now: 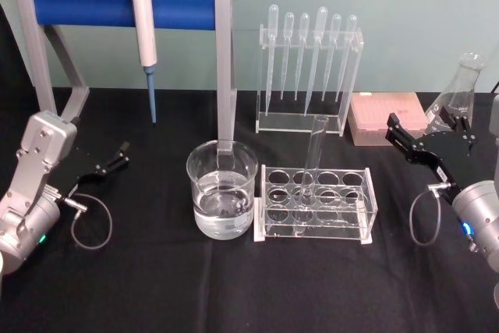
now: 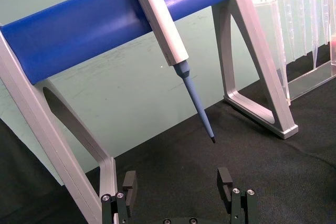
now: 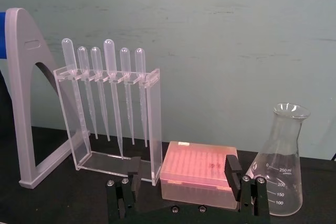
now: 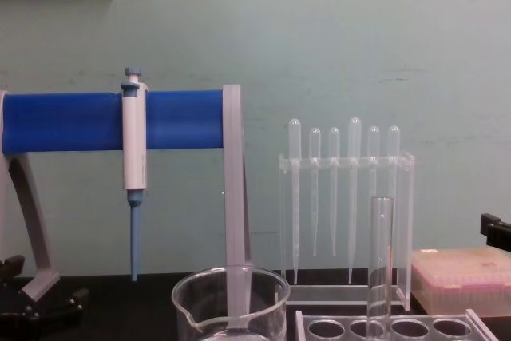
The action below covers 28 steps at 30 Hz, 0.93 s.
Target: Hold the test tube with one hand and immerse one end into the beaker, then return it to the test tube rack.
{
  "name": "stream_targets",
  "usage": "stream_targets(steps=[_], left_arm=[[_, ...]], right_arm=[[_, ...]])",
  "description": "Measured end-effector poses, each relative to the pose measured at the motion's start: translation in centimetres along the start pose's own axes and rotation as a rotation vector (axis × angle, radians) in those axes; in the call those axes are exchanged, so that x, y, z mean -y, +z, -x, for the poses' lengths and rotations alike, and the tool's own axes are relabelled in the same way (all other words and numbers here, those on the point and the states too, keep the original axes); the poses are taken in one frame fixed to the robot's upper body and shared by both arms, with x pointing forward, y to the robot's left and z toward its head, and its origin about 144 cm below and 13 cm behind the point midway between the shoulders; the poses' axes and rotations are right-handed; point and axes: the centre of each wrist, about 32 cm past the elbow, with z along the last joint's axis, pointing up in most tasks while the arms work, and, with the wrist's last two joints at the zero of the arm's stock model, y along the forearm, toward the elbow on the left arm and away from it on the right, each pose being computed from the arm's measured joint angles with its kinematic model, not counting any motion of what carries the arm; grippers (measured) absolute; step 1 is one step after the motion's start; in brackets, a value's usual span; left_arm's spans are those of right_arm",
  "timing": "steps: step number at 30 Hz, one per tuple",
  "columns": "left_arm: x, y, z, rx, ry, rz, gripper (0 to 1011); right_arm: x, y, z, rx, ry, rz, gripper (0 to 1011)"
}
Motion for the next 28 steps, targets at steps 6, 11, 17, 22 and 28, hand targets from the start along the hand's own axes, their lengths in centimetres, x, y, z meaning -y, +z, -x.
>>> stream_targets(steps=[6, 11, 17, 22, 28], left_arm=[[0.0, 0.0, 0.0, 0.0, 0.0, 0.0, 1000], [0.0, 0.0, 0.0, 0.0, 0.0, 0.0, 1000], [0.0, 0.0, 0.0, 0.0, 0.0, 0.0, 1000], [0.0, 0.0, 0.0, 0.0, 0.0, 0.0, 1000], [0.0, 0.0, 0.0, 0.0, 0.0, 0.0, 1000]], right_arm=[[0.0, 0.03, 0.0, 0.0, -0.002, 0.0, 1003], [0.0, 0.05, -0.01, 0.0, -0.003, 0.0, 1003], [0.0, 0.07, -0.01, 0.0, -0.003, -0.001, 1003], [0.0, 0.08, -0.01, 0.0, -0.003, -0.001, 1003], [0.0, 0.08, -0.01, 0.0, -0.004, -0.001, 1003]])
